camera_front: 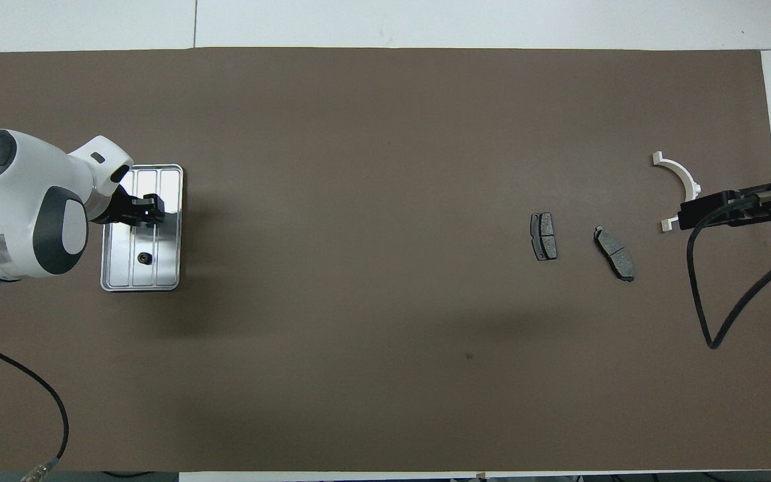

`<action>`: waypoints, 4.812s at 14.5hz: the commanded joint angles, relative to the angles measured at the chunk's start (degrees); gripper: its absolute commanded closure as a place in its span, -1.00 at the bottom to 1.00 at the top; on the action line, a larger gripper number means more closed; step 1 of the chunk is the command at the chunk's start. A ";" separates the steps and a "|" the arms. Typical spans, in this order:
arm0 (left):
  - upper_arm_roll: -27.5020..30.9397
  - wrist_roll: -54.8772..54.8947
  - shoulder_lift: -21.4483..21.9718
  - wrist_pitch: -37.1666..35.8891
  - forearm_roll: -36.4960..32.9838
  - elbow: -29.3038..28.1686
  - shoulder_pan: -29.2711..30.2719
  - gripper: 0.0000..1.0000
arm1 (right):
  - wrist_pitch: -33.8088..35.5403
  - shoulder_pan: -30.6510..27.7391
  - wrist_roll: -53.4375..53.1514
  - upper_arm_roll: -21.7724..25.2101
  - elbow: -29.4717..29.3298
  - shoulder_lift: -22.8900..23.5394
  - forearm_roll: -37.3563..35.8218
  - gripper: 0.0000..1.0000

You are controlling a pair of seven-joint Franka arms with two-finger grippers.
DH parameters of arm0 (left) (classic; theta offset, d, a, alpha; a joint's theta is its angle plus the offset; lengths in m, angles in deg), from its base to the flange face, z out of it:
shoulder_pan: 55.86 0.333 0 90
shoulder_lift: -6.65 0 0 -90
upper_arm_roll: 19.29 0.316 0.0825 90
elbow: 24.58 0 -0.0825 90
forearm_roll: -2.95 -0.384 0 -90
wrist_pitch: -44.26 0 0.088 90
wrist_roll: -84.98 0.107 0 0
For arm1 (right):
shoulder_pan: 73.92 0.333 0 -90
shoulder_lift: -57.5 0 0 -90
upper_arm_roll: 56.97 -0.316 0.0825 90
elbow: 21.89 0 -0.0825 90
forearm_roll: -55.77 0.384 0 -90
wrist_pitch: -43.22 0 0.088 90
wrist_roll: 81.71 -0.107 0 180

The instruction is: Place bearing gear from tray to pile

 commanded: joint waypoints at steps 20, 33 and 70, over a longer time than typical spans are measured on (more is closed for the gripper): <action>-0.10 -42.51 -5.66 -1.71 1.29 10.28 -32.05 1.00 | 0.21 -0.58 2.10 -0.10 1.37 -1.31 1.48 -1.00; 0.42 -29.03 7.31 -6.28 -0.82 -1.28 -23.98 -1.00 | -4.52 3.09 -4.38 -0.54 5.67 -2.02 1.48 -1.00; 0.51 4.95 11.39 4.45 -0.74 -16.80 -0.40 0.88 | -22.55 38.53 -62.25 -1.07 -31.94 54.32 -5.46 -1.00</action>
